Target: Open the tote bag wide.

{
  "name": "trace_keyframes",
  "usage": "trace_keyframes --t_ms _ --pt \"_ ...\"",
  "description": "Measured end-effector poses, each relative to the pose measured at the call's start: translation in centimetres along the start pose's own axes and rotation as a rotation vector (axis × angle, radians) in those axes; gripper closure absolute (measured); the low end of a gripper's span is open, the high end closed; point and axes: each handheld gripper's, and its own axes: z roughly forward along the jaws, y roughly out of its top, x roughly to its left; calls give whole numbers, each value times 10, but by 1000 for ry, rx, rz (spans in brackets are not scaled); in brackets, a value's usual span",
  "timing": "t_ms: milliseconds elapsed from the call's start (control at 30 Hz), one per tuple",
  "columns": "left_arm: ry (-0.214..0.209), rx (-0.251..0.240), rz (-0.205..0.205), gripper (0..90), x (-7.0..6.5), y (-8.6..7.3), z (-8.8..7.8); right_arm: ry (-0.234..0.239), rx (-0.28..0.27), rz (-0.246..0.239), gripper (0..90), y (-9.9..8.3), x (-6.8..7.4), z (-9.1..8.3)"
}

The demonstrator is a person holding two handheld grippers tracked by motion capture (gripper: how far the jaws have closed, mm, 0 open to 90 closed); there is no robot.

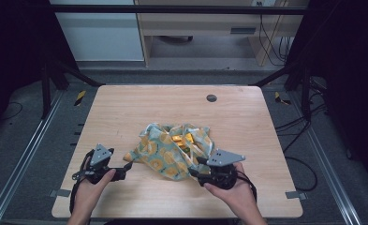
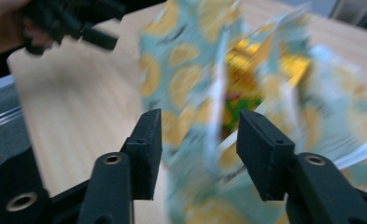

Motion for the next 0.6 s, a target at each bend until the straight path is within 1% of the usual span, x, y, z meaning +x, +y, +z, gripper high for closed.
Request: trace_keyframes --t_ms 33,67,100,133,167,200,233,267,300,333,367,433,467,500,533,567,600 --pt "0 0 0 97 0 0 0 0 0 0 499 0 0 0" --pt "4 -3 -5 97 1 -1 0 -12 -3 -1 498 6 -3 0" --pt "2 -1 -8 97 2 -1 1 -32 -9 -3 497 18 -10 4" --pt "4 1 -7 97 3 -2 1 -42 -5 -7 501 24 -13 7" --pt "4 1 -7 97 3 -2 1 -42 -5 -7 501 24 -13 7" --pt "2 1 -10 97 3 -2 1 -62 5 -17 509 34 -19 16" --pt "2 1 -10 97 3 -2 1 -76 19 -17 509 38 -22 22" --pt "4 1 -10 97 3 -2 1 -76 19 -17 509 38 -22 22" --pt "6 1 -9 97 4 -2 1 -86 28 -13 513 41 -26 27" --pt "6 1 -11 97 4 -2 1 -92 39 8 514 46 -33 38" --pt "7 -3 -16 97 5 -3 0 -96 45 16 515 48 -36 42" --pt "8 -2 -14 97 6 -3 0 -99 63 30 511 51 -40 51" --pt "8 -2 -14 97 6 -3 0 -99 63 30 511 51 -40 51" --pt "9 -3 -16 97 7 -3 0 -97 73 42 511 51 -42 55" --pt "9 -4 -18 97 7 -3 0 -100 88 61 540 52 -45 62" --pt "10 -3 -15 97 8 -3 0 -100 88 61 540 52 -45 62" --pt "10 -7 -21 97 7 -3 -1 -94 95 64 570 52 -46 65"
